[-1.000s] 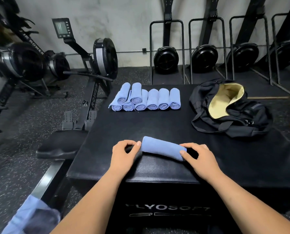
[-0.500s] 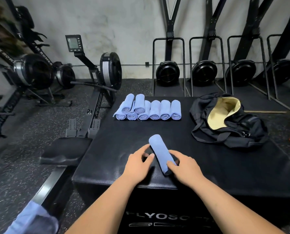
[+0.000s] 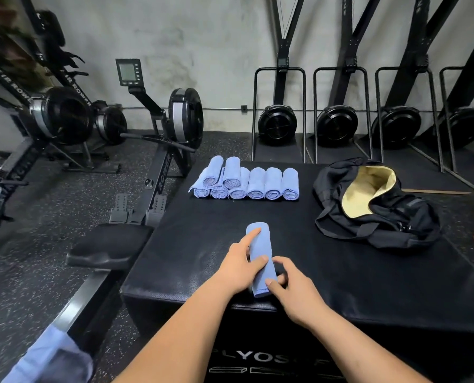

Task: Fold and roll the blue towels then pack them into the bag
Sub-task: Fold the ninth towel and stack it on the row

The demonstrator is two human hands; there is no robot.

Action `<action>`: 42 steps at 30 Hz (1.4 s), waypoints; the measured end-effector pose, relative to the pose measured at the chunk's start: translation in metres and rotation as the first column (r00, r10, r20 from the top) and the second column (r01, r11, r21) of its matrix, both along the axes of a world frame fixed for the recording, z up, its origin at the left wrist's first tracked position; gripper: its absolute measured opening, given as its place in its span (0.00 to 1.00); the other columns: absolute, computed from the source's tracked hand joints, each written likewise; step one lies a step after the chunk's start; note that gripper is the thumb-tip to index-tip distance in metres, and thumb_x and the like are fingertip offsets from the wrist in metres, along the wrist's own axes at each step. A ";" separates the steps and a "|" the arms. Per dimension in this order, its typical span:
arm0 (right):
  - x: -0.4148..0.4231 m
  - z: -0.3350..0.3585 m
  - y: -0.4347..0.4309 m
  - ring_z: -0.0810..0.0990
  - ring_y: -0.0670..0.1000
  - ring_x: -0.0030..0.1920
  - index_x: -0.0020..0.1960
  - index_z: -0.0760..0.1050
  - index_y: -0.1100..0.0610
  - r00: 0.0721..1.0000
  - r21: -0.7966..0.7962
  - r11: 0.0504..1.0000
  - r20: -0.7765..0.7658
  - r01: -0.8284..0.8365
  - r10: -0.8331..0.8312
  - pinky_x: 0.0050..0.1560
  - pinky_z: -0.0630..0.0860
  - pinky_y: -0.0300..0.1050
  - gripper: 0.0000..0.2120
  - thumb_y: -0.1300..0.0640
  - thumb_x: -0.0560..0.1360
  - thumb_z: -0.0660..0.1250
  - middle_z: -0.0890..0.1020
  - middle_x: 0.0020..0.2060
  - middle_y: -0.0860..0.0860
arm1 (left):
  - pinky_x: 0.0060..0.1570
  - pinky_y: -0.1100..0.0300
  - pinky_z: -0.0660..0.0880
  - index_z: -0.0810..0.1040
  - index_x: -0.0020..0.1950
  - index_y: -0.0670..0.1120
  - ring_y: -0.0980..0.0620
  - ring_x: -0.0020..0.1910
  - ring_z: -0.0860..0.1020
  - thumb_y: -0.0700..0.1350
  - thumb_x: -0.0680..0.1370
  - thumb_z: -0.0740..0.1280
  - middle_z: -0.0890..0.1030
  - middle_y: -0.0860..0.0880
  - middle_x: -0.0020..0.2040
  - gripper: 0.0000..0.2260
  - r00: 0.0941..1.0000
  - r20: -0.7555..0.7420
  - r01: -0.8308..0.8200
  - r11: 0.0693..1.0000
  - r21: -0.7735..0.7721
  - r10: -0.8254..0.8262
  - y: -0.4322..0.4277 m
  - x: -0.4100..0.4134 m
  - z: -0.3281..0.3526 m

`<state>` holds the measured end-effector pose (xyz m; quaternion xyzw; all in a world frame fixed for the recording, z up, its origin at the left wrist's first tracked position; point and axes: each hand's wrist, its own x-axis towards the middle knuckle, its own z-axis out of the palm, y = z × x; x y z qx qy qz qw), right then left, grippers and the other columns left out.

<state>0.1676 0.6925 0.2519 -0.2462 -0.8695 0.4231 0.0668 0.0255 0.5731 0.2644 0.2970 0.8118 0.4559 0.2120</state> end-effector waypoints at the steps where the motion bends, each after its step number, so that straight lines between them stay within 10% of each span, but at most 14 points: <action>1: 0.001 0.003 0.001 0.80 0.42 0.45 0.71 0.67 0.36 1.000 -0.014 1.000 -0.004 -0.011 0.011 0.49 0.78 0.45 0.21 0.45 0.80 0.68 0.82 0.43 0.33 | 0.65 0.51 0.76 0.64 0.78 0.72 0.47 0.57 0.78 0.53 0.80 0.71 0.75 0.45 0.62 0.30 0.999 0.029 -0.016 0.999 0.037 0.015 0.001 0.001 0.000; 7: -0.004 0.018 0.013 0.82 0.41 0.45 0.70 0.65 0.28 0.994 -0.131 0.990 -0.105 -0.054 0.041 0.60 0.79 0.50 0.28 0.40 0.76 0.74 0.86 0.47 0.41 | 0.47 0.53 0.82 0.74 0.70 0.73 0.50 0.48 0.82 0.44 0.78 0.73 0.81 0.42 0.58 0.28 0.945 0.298 -0.206 0.950 0.235 0.131 0.003 -0.004 0.011; 11: -0.015 0.037 0.014 0.83 0.44 0.51 0.79 0.53 0.29 0.983 -0.356 0.924 -0.166 -0.137 0.081 0.67 0.78 0.52 0.38 0.40 0.78 0.72 0.88 0.48 0.49 | 0.59 0.40 0.82 0.77 0.66 0.74 0.42 0.56 0.85 0.45 0.78 0.73 0.82 0.38 0.58 0.25 0.898 0.420 -0.268 0.921 0.284 0.131 0.004 -0.016 0.026; 17: -0.037 0.052 0.008 0.82 0.43 0.44 0.79 0.64 0.37 0.955 -0.384 0.902 -0.282 -0.196 0.087 0.61 0.82 0.51 0.29 0.53 0.82 0.70 0.86 0.39 0.46 | 0.59 0.40 0.82 0.77 0.70 0.69 0.45 0.53 0.86 0.43 0.80 0.74 0.84 0.47 0.46 0.25 0.915 0.388 -0.247 0.916 0.315 0.113 0.005 -0.037 0.035; 26: -0.085 0.047 0.021 0.86 0.55 0.57 0.75 0.71 0.40 0.947 -0.474 0.874 -0.317 -0.107 -0.056 0.62 0.82 0.54 0.23 0.56 0.83 0.69 0.89 0.49 0.53 | 0.60 0.48 0.83 0.73 0.75 0.62 0.47 0.58 0.86 0.45 0.84 0.69 0.85 0.46 0.59 0.22 0.944 0.323 -0.197 0.889 0.413 0.060 0.004 -0.063 0.032; 31: -0.122 0.045 0.039 0.85 0.47 0.46 0.75 0.72 0.41 0.936 -0.455 0.890 -0.328 -0.038 -0.128 0.59 0.83 0.50 0.23 0.56 0.83 0.69 0.88 0.45 0.53 | 0.70 0.48 0.75 0.69 0.75 0.72 0.54 0.65 0.79 0.62 0.79 0.70 0.80 0.53 0.64 0.25 0.970 0.162 -0.219 0.939 0.267 0.180 0.004 -0.095 0.021; 37: -0.180 0.044 0.068 0.84 0.57 0.59 0.76 0.72 0.40 0.925 -0.471 0.882 -0.321 0.031 -0.204 0.60 0.83 0.50 0.23 0.55 0.84 0.68 0.84 0.55 0.62 | 0.73 0.57 0.66 0.61 0.83 0.61 0.52 0.71 0.72 0.58 0.83 0.67 0.73 0.48 0.69 0.29 0.979 -0.113 -0.165 0.985 0.051 0.170 0.007 -0.136 -0.005; 42: -0.227 0.046 0.090 0.79 0.49 0.50 0.77 0.71 0.42 0.924 -0.434 0.895 -0.293 0.101 -0.246 0.61 0.83 0.51 0.22 0.56 0.85 0.65 0.78 0.46 0.49 | 0.79 0.53 0.58 0.57 0.85 0.59 0.48 0.81 0.59 0.63 0.84 0.60 0.67 0.48 0.79 0.30 0.910 -0.400 -0.190 0.969 -0.161 0.112 0.015 -0.155 -0.037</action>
